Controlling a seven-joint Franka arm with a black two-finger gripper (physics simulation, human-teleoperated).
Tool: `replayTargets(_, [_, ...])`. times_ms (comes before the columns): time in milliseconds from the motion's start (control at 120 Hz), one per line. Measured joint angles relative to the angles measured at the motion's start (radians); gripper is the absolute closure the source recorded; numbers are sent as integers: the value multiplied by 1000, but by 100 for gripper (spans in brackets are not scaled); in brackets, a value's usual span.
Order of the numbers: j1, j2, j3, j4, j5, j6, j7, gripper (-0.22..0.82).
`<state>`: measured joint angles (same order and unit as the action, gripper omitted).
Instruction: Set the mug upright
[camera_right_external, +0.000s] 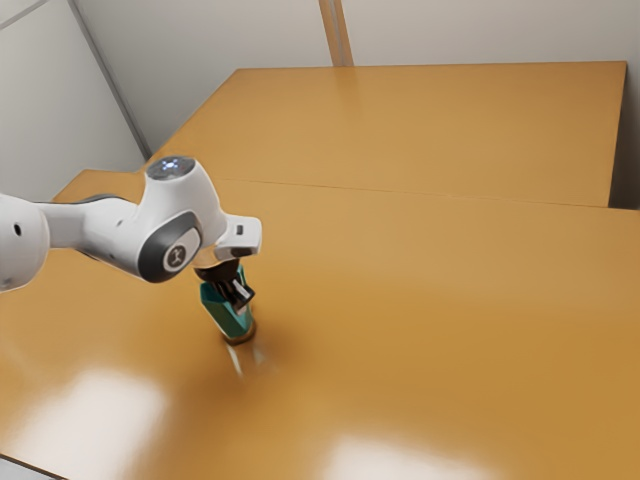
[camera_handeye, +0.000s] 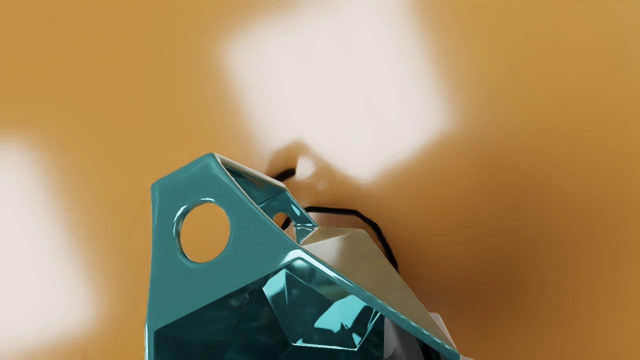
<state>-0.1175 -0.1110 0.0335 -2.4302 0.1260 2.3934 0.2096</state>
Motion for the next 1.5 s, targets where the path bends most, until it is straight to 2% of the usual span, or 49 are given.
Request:
replayTargets(258, [-8, 20, 0, 0, 3, 20, -56, 79])
replayTargets(317, [-8, 20, 0, 0, 1, 22, -65, 75])
replayTargets(375, [-8, 20, 0, 0, -1, 23, -72, 68])
replayTargets(492, [-8, 13, 0, 0, -9, 24, -83, 43])
replayTargets(567, [-8, 5, 0, 1, -14, 23, -89, 30])
replayTargets(658, [-7, -16, 1, 2, -18, 20, -96, 20])
replayTargets(775, [-8, -55, 2, 2, -20, 12, -102, 12])
replayTargets(900, [-11, -95, 2, 11, -32, -14, -108, 7])
replayTargets(1000, [-8, -99, 2, 71, -63, -80, -116, 5])
replayTargets(1108, [7, -80, -17, 172, -81, -186, -125, 3])
replayTargets(1275, [81, -44, -93, 295, -90, -332, -134, 2])
replayTargets(1500, [88, -5, -104, 466, -94, -503, -144, 1])
